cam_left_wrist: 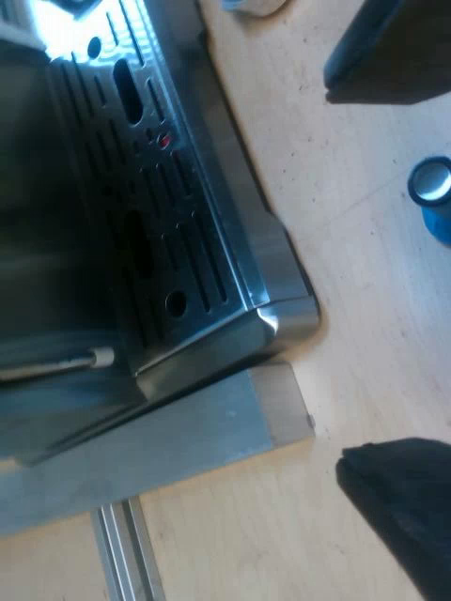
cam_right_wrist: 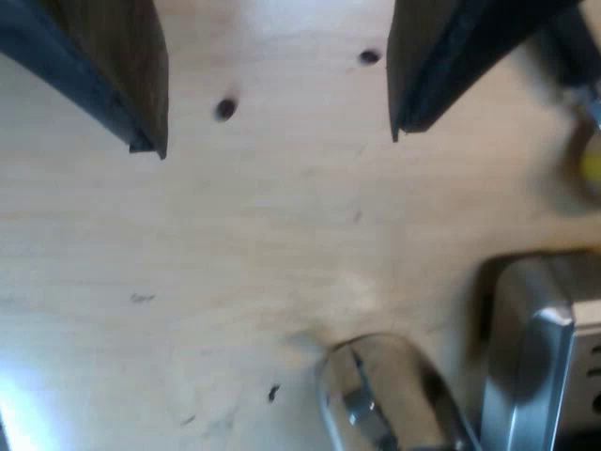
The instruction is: Put the handle in the coffee machine
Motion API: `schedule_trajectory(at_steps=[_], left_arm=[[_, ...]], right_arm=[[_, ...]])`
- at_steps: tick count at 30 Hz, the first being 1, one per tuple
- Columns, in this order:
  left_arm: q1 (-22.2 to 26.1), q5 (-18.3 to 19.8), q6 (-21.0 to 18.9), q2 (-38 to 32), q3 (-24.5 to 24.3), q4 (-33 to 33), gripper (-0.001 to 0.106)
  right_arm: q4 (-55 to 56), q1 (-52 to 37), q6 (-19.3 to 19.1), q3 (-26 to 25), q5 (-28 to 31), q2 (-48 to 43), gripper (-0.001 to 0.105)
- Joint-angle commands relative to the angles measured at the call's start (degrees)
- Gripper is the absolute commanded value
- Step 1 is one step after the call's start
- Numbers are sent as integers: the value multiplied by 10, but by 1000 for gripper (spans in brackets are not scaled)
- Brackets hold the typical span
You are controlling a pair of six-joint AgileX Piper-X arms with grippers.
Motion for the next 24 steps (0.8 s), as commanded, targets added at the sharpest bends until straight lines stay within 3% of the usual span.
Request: schedule_trajectory(at_steps=[1, 8, 13, 14, 19, 24], left_arm=[[-1, 38, 34, 46, -23, -6, 74], [-1, 125, 62, 127, -51, -6, 74], [-8, 163, 71, 168, -53, -5, 75], [-20, 165, 89, 186, -53, -5, 79], [-65, 166, 96, 213, -53, -5, 81], [-126, 166, 96, 240, -53, -5, 80]], right_arm=[[10, 5, -8, -30, -33, 48, 54], [51, 58, -25, -95, -49, 155, 54], [71, 115, -33, -130, -49, 216, 54], [73, 128, -33, -134, -49, 227, 54], [91, 194, -29, -145, -49, 277, 54], [94, 254, 13, -146, -43, 317, 54]])
